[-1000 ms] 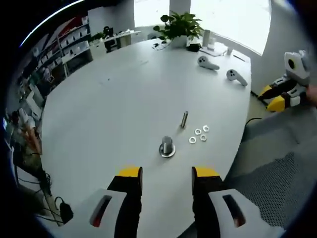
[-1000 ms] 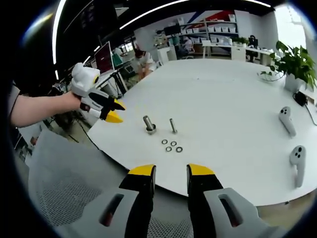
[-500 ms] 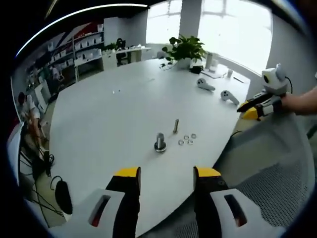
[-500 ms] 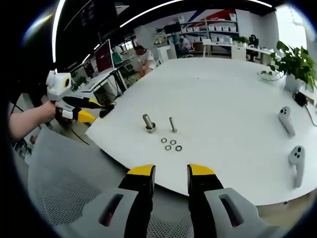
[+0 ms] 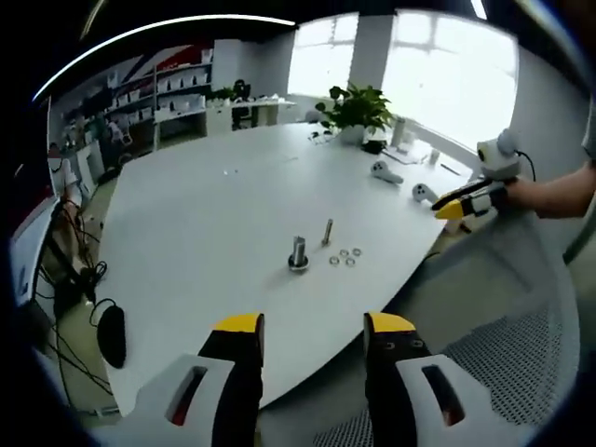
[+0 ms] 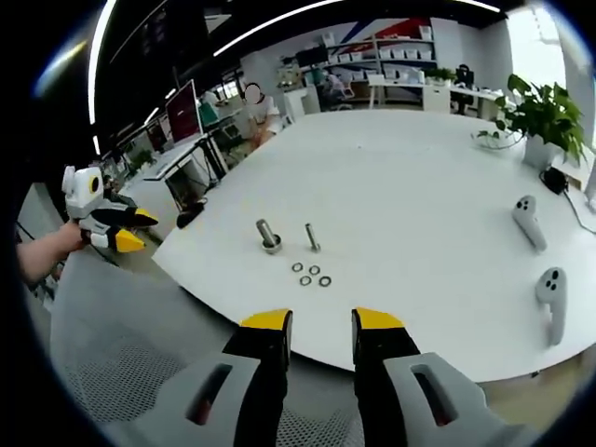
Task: Place the washer onto the threaded stud by aligning its center hole with the stud, sliding it down to the base, and recovering from edge contact or off-axis alignment until the washer reaches the visible bottom stop.
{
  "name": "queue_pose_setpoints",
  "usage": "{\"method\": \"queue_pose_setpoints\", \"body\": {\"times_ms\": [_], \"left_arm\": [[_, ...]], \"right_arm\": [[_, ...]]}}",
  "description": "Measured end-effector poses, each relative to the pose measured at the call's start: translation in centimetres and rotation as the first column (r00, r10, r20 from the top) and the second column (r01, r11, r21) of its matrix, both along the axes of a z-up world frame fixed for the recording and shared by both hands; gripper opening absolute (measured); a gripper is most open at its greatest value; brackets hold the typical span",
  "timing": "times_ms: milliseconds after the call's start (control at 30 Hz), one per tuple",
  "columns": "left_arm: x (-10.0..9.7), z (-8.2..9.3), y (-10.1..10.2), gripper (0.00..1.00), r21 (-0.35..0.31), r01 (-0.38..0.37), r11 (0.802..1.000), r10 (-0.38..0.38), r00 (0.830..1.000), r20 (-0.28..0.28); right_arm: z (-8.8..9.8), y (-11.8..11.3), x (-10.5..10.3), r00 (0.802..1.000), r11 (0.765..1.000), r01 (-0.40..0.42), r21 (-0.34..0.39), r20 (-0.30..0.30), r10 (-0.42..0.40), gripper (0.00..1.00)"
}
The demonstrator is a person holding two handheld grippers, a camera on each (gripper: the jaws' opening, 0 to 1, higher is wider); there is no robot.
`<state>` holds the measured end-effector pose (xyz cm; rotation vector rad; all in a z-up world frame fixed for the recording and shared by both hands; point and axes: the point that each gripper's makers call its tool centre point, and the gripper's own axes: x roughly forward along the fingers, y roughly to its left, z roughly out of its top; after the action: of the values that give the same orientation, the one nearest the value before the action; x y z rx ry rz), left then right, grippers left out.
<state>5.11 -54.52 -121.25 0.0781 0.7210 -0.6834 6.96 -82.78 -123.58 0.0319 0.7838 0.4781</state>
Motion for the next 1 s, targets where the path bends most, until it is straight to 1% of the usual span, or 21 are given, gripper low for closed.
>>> {"method": "queue_pose_setpoints", "body": {"times_ms": [67, 133, 167, 200, 233, 267, 300, 367, 400, 500, 600, 700, 767, 933, 1000], "left_arm": [[-0.2, 0.6, -0.2, 0.41, -0.010, -0.006, 1.000, 0.006, 1.000, 0.020], [-0.5, 1.1, -0.9, 0.41, -0.042, -0.005, 0.999, 0.006, 1.000, 0.028], [-0.8, 1.2, -1.2, 0.41, -0.039, 0.001, 0.999, 0.000, 1.000, 0.031], [-0.9, 1.1, -1.3, 0.40, -0.032, 0.004, 0.999, -0.003, 0.999, 0.035], [-0.8, 0.9, -1.0, 0.38, 0.020, 0.006, 1.000, -0.007, 0.998, 0.056], [-0.9, 0.8, -1.0, 0.35, 0.048, 0.015, 0.999, -0.018, 0.997, 0.070], [-1.1, 0.9, -1.5, 0.34, 0.048, 0.029, 0.998, -0.033, 0.996, 0.078], [-1.1, 1.1, -1.9, 0.36, 0.023, 0.027, 0.999, -0.028, 0.997, 0.070], [-1.1, 1.2, -2.3, 0.37, -0.014, 0.022, 1.000, -0.021, 0.998, 0.066], [-1.2, 1.0, -2.0, 0.37, 0.004, 0.024, 1.000, -0.024, 0.998, 0.062], [-1.5, 1.2, -2.4, 0.39, -0.023, 0.036, 0.999, -0.035, 0.997, 0.067], [-1.9, 0.9, -2.6, 0.39, 0.002, 0.060, 0.998, -0.060, 0.996, 0.068], [-1.9, 0.9, -2.7, 0.39, 0.006, 0.065, 0.998, -0.065, 0.995, 0.073], [-2.1, 0.4, -3.1, 0.36, -0.009, 0.092, 0.996, -0.091, 0.994, 0.052], [-2.2, 0.1, -3.1, 0.34, 0.008, 0.103, 0.995, -0.103, 0.994, 0.043]], "right_arm": [[-0.1, 0.0, 0.0, 1.000, 1.000, -0.001, -0.005, -0.003, 0.001, 0.28], [-0.1, -0.1, 0.0, 1.000, 1.000, 0.001, -0.006, -0.003, -0.001, 0.28], [-0.1, -0.1, 0.0, 1.000, 1.000, 0.003, -0.006, -0.003, -0.003, 0.28], [-0.2, -0.1, -0.1, 1.000, 1.000, 0.002, -0.007, -0.005, -0.002, 0.28], [-0.2, -0.1, -0.1, 1.000, 1.000, 0.001, -0.008, -0.005, -0.001, 0.28], [-0.2, -0.1, -0.1, 1.000, 1.000, 0.000, -0.012, -0.006, 0.000, 0.28], [-0.2, -0.2, -0.1, 1.000, 1.000, 0.001, -0.012, -0.006, -0.001, 0.28], [-0.2, -0.2, -0.1, 1.000, 1.000, 0.003, -0.010, -0.005, -0.003, 0.28], [-0.2, -0.2, -0.1, 1.000, 1.000, 0.003, -0.011, -0.005, -0.003, 0.28], [-0.3, -0.2, -0.2, 1.000, 1.000, -0.001, -0.013, -0.009, 0.001, 0.28], [-0.4, -0.1, -0.2, 1.000, 1.000, -0.010, -0.022, -0.013, 0.009, 0.28], [-0.4, 0.0, -0.3, 1.000, 1.000, -0.017, -0.025, -0.016, 0.016, 0.28], [-0.5, -0.1, -0.3, 1.000, 1.000, -0.018, -0.026, -0.018, 0.017, 0.28], [-0.6, 0.0, -0.3, 1.000, 0.999, -0.020, -0.027, -0.022, 0.019, 0.28], [-0.6, 0.1, -0.3, 0.999, 0.999, -0.021, -0.027, -0.025, 0.021, 0.28]]}}
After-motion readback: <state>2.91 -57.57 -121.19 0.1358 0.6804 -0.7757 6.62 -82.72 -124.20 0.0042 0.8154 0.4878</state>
